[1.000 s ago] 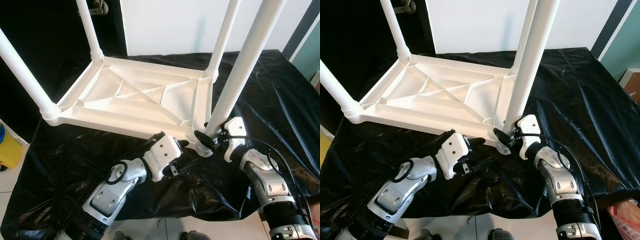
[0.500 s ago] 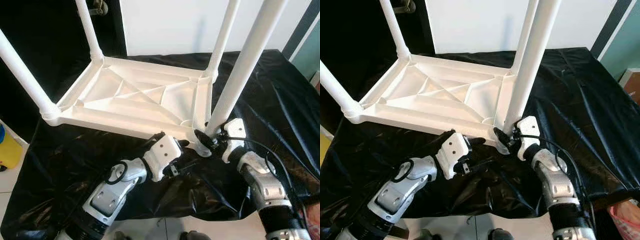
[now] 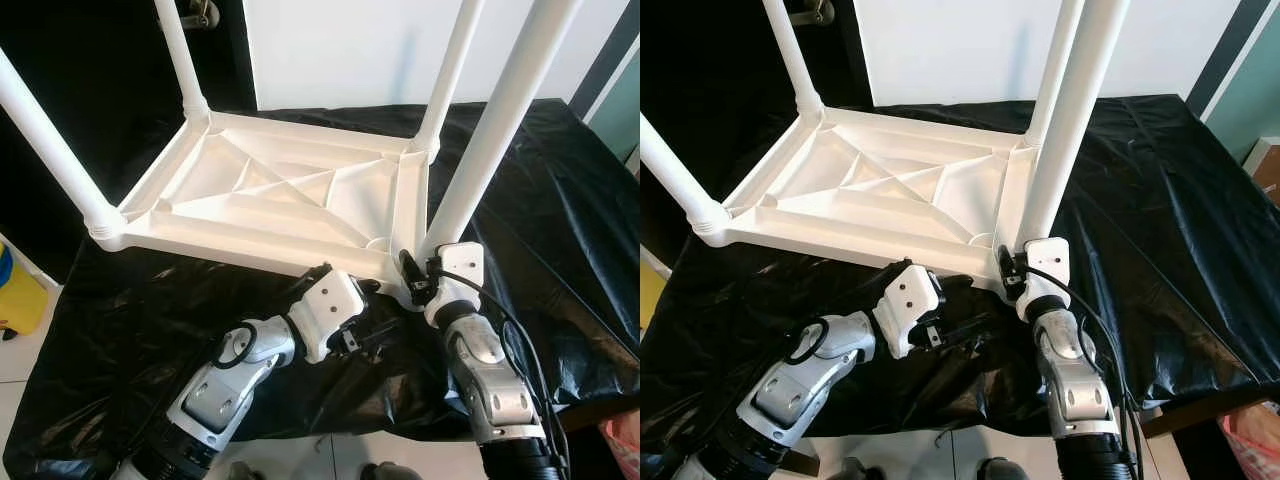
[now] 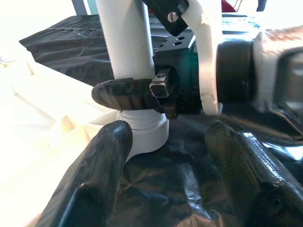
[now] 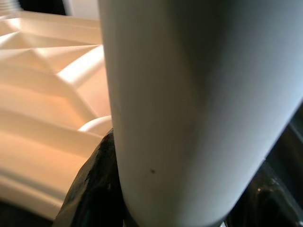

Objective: Building children table

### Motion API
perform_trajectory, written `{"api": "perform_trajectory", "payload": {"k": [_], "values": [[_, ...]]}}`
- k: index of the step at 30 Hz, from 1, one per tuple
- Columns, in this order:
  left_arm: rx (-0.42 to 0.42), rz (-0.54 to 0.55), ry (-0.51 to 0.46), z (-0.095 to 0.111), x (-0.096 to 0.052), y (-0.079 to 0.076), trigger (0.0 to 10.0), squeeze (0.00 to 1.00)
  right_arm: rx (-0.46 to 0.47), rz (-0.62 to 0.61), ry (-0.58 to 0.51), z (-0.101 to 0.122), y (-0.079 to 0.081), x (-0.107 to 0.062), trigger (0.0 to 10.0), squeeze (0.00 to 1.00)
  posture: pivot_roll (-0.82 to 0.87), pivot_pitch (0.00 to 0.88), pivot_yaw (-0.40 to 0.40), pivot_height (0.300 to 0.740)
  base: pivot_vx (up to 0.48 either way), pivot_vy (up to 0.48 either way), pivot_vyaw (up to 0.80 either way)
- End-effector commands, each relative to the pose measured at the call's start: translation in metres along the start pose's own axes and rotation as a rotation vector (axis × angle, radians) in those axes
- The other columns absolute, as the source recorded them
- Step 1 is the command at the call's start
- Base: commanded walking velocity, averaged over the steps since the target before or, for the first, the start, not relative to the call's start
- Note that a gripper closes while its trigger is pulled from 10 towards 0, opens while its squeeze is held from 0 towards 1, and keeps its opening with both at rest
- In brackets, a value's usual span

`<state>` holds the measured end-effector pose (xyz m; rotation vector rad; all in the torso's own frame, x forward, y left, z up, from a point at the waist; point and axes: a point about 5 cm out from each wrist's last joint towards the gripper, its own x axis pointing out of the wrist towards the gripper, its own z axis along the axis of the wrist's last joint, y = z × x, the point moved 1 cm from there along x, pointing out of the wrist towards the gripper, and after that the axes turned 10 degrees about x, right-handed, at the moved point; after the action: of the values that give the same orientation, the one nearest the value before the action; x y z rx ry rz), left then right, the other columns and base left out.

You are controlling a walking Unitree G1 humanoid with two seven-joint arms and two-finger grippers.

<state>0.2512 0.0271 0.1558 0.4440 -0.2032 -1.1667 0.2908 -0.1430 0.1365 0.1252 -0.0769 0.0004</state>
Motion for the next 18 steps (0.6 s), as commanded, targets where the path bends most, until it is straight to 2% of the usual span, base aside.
{"api": "perform_trajectory", "payload": {"k": [1,6,14,15,16,17,18], "values": [[-0.011,-0.045,0.007,-0.003,-0.001,-0.006,10.0,0.0,-0.034,-0.072,0.077,-0.016,-0.002,-0.007,10.0,0.0,-0.13,0.112,0.01,0.74,0.0,0.0,0.0],[-0.012,-0.045,0.008,-0.003,-0.001,-0.006,10.0,0.0,-0.017,-0.073,0.073,-0.016,0.006,-0.009,10.0,0.0,-0.13,0.112,0.008,0.74,0.0,0.0,0.0],[-0.01,-0.047,0.009,-0.004,-0.001,-0.006,10.0,0.0,-0.02,-0.1,0.046,-0.008,0.004,-0.009,10.0,0.0,-0.13,0.106,0.01,0.74,0.0,0.0,0.0],[-0.009,-0.047,0.008,-0.004,-0.001,-0.005,10.0,0.0,-0.022,-0.108,0.044,-0.008,0.004,-0.009,10.0,0.53,-0.13,0.105,0.009,0.74,0.0,0.0,0.0],[-0.009,-0.047,0.008,-0.004,-0.001,-0.005,10.0,0.0,-0.022,-0.108,0.044,-0.008,0.004,-0.009,10.0,0.53,-0.13,0.105,0.009,0.74,0.0,0.0,0.0],[-0.008,-0.046,0.008,-0.004,-0.001,-0.005,10.0,0.0,-0.022,-0.108,0.041,-0.007,0.003,-0.008,10.0,1.0,-0.13,0.103,0.009,0.74,0.0,0.0,0.0],[-0.007,-0.045,0.008,-0.004,-0.001,-0.005,10.0,0.0,-0.021,-0.108,0.038,-0.006,0.002,-0.008,10.0,1.0,-0.13,0.103,0.009,0.74,0.0,0.0,0.0]]}}
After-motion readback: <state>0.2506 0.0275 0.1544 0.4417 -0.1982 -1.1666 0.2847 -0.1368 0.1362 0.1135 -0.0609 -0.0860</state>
